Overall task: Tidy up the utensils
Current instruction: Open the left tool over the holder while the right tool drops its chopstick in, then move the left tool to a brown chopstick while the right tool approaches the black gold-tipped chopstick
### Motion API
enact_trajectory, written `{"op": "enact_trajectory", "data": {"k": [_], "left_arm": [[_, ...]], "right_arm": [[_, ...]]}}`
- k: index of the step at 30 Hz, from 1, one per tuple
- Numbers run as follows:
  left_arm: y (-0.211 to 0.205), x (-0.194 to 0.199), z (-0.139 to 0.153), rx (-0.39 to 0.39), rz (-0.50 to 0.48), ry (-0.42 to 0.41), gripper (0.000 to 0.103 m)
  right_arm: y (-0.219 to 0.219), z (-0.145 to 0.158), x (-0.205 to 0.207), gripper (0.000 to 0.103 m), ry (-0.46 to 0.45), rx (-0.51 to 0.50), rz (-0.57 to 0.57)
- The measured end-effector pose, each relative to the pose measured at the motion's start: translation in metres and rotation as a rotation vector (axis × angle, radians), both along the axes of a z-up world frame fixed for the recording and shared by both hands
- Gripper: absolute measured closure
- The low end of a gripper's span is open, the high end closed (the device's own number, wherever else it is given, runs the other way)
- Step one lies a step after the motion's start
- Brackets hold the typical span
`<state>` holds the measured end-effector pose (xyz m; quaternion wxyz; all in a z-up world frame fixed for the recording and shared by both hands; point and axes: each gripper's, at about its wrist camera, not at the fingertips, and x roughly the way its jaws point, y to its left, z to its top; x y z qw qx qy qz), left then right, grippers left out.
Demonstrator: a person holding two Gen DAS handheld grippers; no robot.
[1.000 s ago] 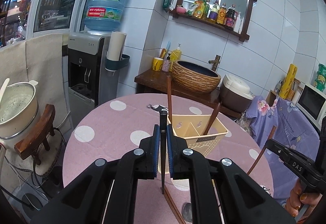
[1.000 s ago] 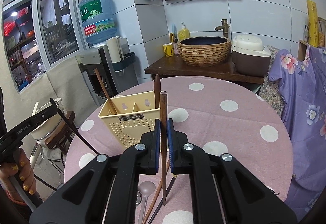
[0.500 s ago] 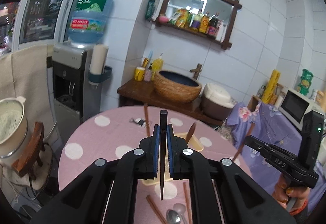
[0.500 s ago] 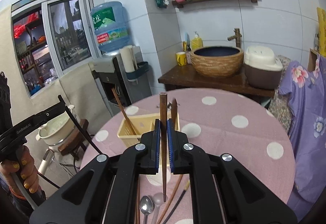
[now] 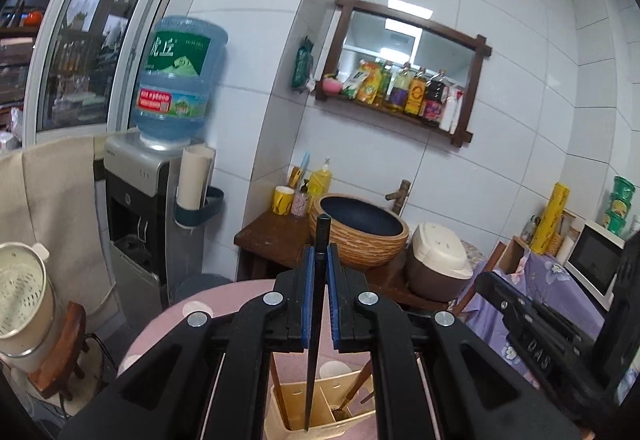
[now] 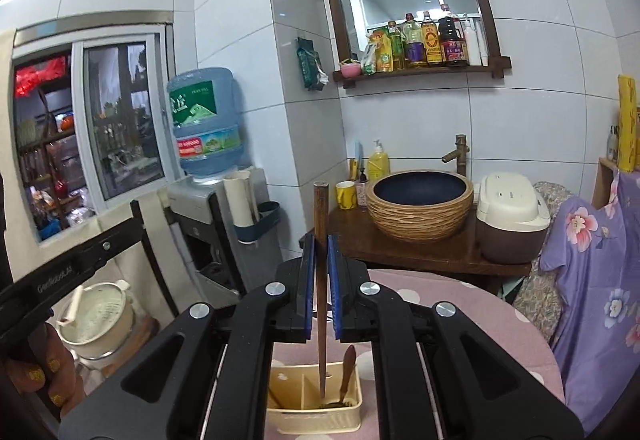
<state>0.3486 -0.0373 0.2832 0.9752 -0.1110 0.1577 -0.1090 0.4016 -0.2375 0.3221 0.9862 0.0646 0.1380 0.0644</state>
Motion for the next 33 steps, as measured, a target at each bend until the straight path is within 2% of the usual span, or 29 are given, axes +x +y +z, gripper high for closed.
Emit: {"op": "enact_trajectory", "data": {"k": [3, 6, 9, 13, 17, 18, 19, 20, 21, 22, 27, 31, 33], "left_arm": [[-0.003, 0.012, -0.02, 0.016, 0.025, 0.013, 0.102], [-0.002, 0.024, -0.048, 0.001, 0.009, 0.085, 0.102], [0.001, 0.027, -0.068, 0.008, 0.008, 0.122, 0.102], [0.009, 0.021, -0.085, -0.005, -0.007, 0.156, 0.102], [0.007, 0.009, -0.102, 0.047, 0.012, 0.152, 0.098], [0.007, 0.006, -0.107, 0.055, 0.016, 0.154, 0.088], [0.008, 0.001, -0.115, 0.059, 0.02, 0.164, 0.065], [0.008, -0.001, -0.121, 0.056, 0.025, 0.174, 0.052], [0.011, -0.005, -0.128, 0.047, 0.03, 0.183, 0.038], [0.014, -0.009, -0.137, 0.041, 0.041, 0.194, 0.038], [0.021, -0.021, -0.18, 0.078, 0.073, 0.31, 0.038], [0.023, -0.034, -0.217, 0.087, 0.056, 0.416, 0.04], [0.019, -0.042, -0.23, 0.111, 0.042, 0.446, 0.047]], "right_arm": [[0.006, -0.029, 0.016, 0.095, 0.042, -0.035, -0.016], [0.006, -0.058, 0.029, 0.095, 0.109, -0.025, -0.012], [0.006, -0.081, 0.035, 0.095, 0.144, -0.026, -0.011], [0.006, -0.102, 0.035, 0.095, 0.18, -0.019, 0.003], [0.007, -0.119, 0.03, 0.095, 0.193, -0.029, -0.001], [0.006, -0.122, 0.028, 0.093, 0.195, -0.024, 0.004], [0.005, -0.123, 0.026, 0.084, 0.197, -0.021, 0.004], [0.004, -0.125, 0.023, 0.075, 0.195, -0.019, -0.001], [0.002, -0.127, 0.017, 0.057, 0.183, -0.022, -0.015], [0.0, -0.129, 0.01, 0.054, 0.171, -0.029, -0.03], [-0.006, -0.146, -0.017, 0.054, 0.197, -0.087, -0.077], [-0.01, -0.178, -0.034, 0.054, 0.288, -0.13, -0.098], [-0.012, -0.198, -0.041, 0.054, 0.343, -0.134, -0.094]]}}
